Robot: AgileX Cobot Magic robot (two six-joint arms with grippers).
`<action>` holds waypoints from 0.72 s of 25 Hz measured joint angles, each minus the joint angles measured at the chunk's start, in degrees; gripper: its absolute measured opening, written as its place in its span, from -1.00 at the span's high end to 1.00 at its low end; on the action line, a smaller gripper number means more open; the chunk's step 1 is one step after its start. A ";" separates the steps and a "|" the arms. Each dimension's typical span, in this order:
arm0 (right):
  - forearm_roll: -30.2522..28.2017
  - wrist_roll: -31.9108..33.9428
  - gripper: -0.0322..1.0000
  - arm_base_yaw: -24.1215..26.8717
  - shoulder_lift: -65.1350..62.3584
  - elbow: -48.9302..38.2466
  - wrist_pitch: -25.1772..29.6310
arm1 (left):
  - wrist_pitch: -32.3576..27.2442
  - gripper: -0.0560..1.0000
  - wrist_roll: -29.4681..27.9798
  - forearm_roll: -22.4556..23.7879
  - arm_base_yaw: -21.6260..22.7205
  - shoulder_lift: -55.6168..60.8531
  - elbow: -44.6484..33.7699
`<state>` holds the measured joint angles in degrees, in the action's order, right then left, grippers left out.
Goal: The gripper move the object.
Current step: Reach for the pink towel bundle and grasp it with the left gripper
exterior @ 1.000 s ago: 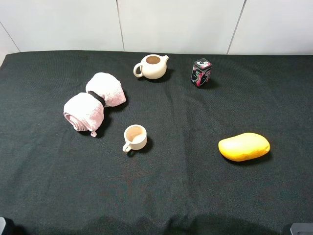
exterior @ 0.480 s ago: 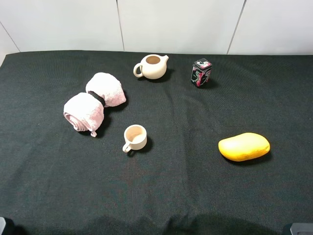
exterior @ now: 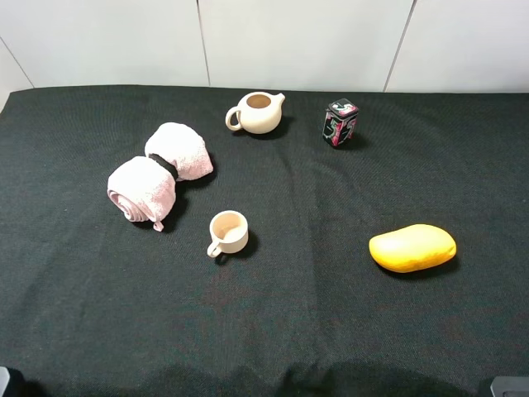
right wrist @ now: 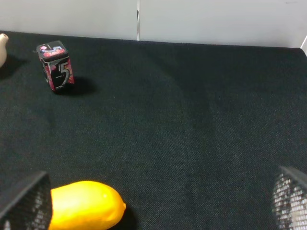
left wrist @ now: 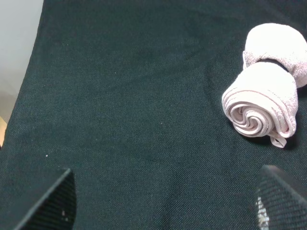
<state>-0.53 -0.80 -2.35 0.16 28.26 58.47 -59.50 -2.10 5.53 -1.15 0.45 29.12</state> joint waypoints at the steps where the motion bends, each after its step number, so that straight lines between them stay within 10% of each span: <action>1: 0.00 0.00 -0.41 0.00 0.00 0.00 0.00 | 0.00 -0.60 0.00 0.00 0.00 0.00 0.00; 18: 0.00 0.00 -0.41 0.00 0.00 0.00 0.00 | 2.04 -0.60 -0.06 -0.25 0.00 -17.45 0.05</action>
<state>-0.53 -0.80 -2.35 0.16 28.26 58.47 -57.45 -2.16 5.28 -1.15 -17.00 29.18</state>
